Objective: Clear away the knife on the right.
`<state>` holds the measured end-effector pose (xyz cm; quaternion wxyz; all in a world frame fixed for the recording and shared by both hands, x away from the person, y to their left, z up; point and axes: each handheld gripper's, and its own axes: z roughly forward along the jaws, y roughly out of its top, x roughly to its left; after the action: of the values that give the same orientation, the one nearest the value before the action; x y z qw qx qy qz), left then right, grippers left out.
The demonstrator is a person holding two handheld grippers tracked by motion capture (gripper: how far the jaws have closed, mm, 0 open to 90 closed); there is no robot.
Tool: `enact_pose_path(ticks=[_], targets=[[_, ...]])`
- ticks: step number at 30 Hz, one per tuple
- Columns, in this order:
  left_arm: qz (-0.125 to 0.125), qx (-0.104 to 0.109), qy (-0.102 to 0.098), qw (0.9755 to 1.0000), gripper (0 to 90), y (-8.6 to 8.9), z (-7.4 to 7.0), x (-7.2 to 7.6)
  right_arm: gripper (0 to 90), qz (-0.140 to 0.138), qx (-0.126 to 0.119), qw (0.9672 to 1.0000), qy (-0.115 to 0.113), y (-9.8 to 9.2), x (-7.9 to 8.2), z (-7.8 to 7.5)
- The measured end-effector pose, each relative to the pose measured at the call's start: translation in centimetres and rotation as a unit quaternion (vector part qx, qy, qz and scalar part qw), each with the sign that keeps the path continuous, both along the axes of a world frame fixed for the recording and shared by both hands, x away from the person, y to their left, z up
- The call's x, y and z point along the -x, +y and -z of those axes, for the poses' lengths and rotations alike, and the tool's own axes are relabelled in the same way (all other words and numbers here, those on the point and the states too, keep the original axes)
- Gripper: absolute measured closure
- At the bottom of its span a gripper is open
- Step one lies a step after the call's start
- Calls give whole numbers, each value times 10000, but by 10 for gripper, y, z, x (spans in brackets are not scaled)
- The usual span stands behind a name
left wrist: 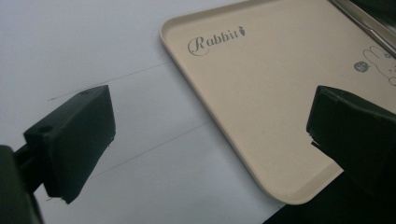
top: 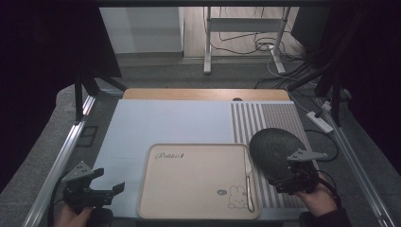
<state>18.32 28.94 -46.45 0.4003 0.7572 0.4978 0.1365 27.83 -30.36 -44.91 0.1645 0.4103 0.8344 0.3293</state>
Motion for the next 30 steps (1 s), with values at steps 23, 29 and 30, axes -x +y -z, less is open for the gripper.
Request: enact_pose_path(ticks=[23, 29, 30], targets=[[-29, 77, 26, 10000, 22, 2, 0, 0, 0, 409, -264, 9985, -265, -25, 27, -11], [-37, 100, 33, 9999, 22, 2, 1, 0, 0, 453, -275, 9982, -270, -29, 33, -13], [-40, 105, 33, 9999, 21, 3, 1, 0, 0, 462, -277, 9982, -269, -29, 34, -13]])
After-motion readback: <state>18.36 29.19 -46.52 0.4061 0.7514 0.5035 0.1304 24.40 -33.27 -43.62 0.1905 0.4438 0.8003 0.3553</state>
